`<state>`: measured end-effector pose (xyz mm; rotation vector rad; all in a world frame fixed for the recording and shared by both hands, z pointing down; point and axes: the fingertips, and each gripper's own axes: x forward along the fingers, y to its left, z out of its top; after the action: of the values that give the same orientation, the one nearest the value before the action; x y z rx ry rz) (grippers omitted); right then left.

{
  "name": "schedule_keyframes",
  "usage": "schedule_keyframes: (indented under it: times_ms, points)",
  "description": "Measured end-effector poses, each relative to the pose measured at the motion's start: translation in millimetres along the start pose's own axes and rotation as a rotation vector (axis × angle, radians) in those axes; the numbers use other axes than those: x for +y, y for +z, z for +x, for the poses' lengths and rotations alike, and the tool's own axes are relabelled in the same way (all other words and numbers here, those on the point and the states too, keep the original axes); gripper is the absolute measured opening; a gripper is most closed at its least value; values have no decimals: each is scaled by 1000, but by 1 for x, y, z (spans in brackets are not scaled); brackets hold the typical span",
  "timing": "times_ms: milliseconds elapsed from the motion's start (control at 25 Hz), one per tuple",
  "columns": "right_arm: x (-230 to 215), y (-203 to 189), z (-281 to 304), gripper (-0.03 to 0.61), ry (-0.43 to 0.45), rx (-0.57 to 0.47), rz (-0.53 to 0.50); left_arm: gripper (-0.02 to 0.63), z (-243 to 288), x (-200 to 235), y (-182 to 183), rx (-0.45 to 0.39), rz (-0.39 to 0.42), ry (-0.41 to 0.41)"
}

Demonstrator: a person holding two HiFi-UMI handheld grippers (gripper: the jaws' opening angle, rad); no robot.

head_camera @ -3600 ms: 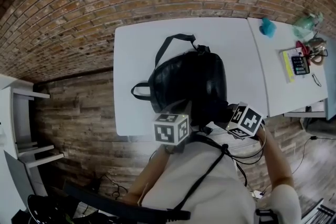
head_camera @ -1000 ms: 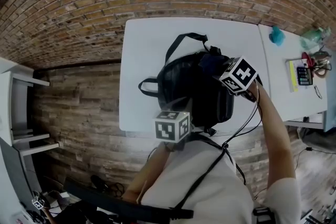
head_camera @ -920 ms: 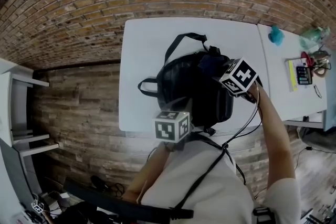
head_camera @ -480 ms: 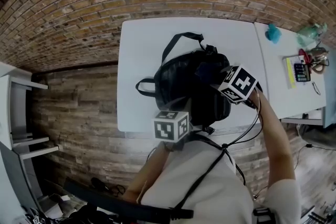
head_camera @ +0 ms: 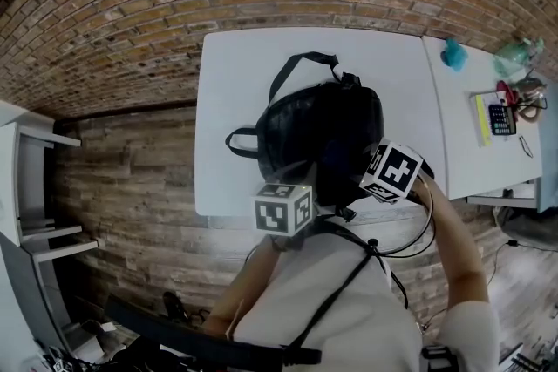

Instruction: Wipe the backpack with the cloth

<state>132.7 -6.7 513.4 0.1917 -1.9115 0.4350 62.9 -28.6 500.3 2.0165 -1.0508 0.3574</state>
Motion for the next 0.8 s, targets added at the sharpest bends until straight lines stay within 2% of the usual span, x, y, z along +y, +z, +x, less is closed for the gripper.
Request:
schedule_keyframes:
  times_ms: [440,800]
  points:
    - [35,-17,10,48,90,35,-26,5,-3,-4,-7,-1,-4,25]
    - [49,-26,16,48,131,42,-51,5,-5,-4,-7,-36,-45,65]
